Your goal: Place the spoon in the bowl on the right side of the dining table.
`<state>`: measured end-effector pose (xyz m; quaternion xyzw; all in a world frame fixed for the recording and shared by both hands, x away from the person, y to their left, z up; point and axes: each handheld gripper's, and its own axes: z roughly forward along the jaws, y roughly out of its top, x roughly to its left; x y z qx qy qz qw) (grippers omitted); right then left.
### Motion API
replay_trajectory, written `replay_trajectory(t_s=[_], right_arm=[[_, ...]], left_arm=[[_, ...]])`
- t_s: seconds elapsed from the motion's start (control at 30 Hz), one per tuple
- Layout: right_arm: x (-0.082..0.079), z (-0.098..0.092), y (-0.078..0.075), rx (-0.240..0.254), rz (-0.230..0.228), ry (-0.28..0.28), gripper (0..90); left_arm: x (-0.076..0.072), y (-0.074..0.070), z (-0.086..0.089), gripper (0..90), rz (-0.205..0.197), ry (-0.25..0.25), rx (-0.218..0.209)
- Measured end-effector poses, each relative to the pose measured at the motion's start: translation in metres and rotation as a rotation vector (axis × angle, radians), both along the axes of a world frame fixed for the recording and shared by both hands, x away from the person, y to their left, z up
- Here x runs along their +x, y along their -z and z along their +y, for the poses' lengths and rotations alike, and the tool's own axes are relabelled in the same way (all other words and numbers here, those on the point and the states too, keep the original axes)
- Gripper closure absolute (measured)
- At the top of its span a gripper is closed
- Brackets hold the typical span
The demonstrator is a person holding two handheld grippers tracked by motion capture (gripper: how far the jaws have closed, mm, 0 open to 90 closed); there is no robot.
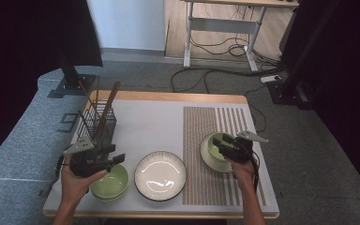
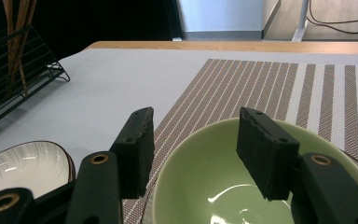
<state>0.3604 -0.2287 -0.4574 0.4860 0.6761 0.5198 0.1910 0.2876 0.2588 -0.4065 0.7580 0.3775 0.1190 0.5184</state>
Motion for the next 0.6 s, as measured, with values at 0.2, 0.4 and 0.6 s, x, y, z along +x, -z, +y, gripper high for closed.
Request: replay_trajectory(t_s=[0.2,0.4,0.6], right_arm=[[-0.001,-0.002,-0.001,0.008,-0.004,0.004,46.6],[0.0,-0.005,0.0,0.007,0.002,0.011,46.2],[-0.001,-0.003,0.0,-0.008,0.003,0.011,46.1]], left_arm=[[-0.002,0.0,0.01,40.7,-0.016,-0.009,0.009],[-0.001,-0.006,0.02,42.3,-0.022,-0.02,-0.005],[0.005,-0.011,0.029,43.2,-0.018,-0.032,-0.011]])
